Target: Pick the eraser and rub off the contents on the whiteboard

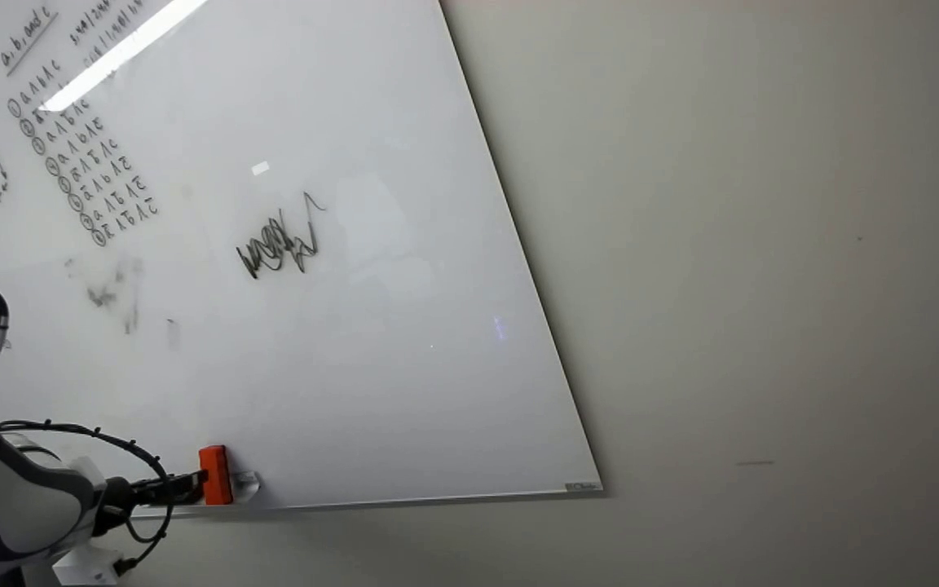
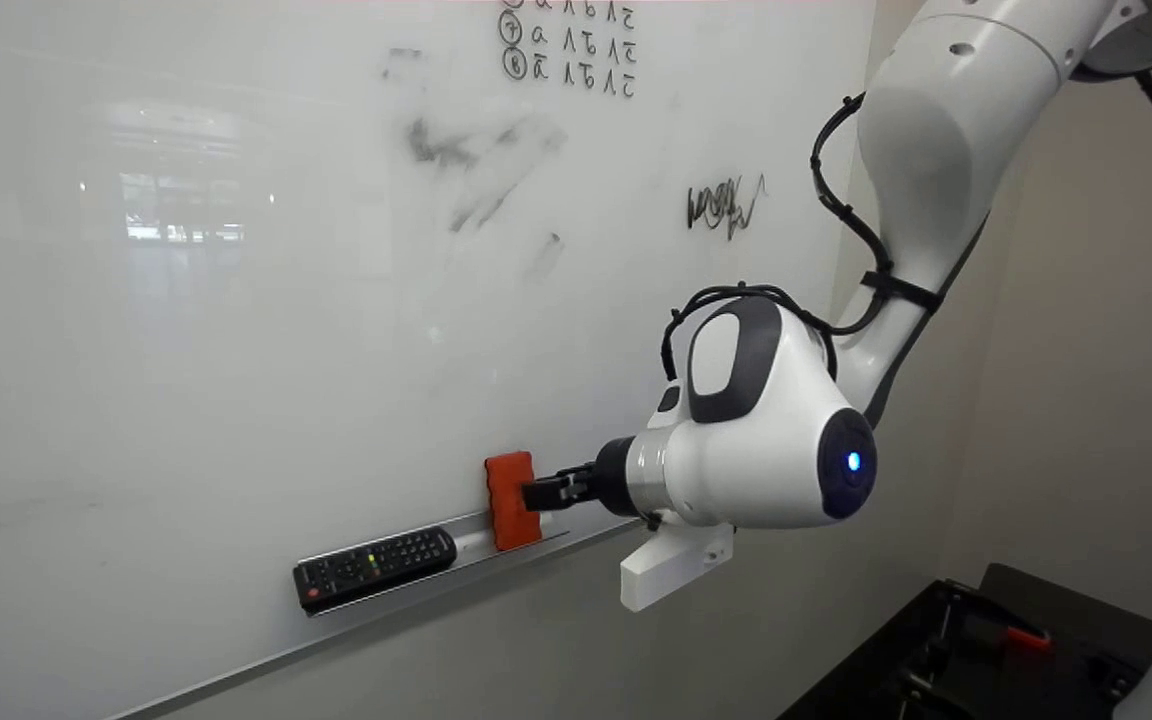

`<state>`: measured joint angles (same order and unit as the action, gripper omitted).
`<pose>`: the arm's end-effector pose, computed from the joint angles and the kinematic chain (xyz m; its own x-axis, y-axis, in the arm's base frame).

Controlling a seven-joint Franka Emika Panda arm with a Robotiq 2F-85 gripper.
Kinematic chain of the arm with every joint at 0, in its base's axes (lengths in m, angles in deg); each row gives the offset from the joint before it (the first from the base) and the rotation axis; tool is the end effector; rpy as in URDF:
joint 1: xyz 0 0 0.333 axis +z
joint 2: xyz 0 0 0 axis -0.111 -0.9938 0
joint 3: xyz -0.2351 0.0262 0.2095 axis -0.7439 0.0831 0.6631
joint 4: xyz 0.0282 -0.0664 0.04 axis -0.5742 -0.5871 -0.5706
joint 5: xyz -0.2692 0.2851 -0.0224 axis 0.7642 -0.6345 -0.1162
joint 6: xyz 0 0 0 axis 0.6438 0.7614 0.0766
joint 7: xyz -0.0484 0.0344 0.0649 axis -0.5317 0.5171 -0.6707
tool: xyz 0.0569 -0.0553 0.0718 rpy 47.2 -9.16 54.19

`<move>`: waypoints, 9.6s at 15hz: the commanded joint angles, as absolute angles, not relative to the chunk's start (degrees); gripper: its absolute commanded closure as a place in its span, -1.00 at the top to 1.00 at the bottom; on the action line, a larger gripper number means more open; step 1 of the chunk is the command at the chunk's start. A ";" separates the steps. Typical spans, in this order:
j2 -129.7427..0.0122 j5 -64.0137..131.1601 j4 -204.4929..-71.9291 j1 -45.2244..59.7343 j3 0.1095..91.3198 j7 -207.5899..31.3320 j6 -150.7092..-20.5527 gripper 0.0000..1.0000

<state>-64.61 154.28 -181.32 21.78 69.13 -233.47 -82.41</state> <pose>0.4167 0.2746 0.2062 0.4281 -0.0522 0.9022 -0.1141 -0.9935 -0.0034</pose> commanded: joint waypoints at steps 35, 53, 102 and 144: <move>-78.95 153.89 -170.06 14.45 77.39 -232.97 -73.77 1.00; -79.62 152.18 -168.20 13.75 80.04 -232.98 -72.44 1.00; -71.93 148.80 -172.20 20.28 72.37 -222.27 -80.49 -0.40; -2.30 96.34 -194.63 17.63 51.53 -153.35 -92.95 -0.40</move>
<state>-5.68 99.23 -193.57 21.12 50.61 -159.98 -94.17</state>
